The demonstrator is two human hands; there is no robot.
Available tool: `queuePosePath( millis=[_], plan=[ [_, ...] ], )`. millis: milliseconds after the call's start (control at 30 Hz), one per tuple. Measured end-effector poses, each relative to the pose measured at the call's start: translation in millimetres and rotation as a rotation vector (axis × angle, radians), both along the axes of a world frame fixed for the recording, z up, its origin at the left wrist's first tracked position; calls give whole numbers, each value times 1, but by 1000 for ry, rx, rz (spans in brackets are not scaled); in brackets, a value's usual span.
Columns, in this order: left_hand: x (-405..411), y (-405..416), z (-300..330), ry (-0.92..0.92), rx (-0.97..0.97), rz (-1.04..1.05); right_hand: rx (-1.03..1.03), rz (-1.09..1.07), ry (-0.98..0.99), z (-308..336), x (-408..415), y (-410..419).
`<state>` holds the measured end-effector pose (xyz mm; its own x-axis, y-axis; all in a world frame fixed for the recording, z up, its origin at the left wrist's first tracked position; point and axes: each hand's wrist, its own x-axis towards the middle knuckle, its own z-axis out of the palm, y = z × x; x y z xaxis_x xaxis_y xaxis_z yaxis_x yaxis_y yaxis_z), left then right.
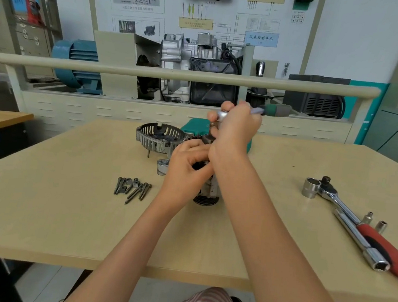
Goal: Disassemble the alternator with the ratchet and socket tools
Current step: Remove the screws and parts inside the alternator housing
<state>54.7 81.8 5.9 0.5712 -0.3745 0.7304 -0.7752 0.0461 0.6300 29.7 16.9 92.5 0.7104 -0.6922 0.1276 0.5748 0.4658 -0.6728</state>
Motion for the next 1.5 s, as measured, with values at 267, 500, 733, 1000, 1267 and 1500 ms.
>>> queuePosePath(
  millis=[267, 500, 733, 1000, 1267, 1500],
  plan=[
    [2, 4, 1, 23, 60, -67, -164, 834, 74, 5, -2, -26],
    [1, 1, 1, 54, 33, -18, -27, -123, -49, -4, -1, 3],
    [0, 5, 4, 27, 73, -59, -241, 786, 131, 8, -2, -22],
    [1, -1, 2, 20, 0, 6, 71, -143, -103, -4, -3, -3],
    [8, 18, 12, 30, 198, -176, -1, -5, -76, 0, -2, -5],
    [21, 25, 14, 29, 295, -160, 13, 220, -237, 11, -8, -21]
  ],
)
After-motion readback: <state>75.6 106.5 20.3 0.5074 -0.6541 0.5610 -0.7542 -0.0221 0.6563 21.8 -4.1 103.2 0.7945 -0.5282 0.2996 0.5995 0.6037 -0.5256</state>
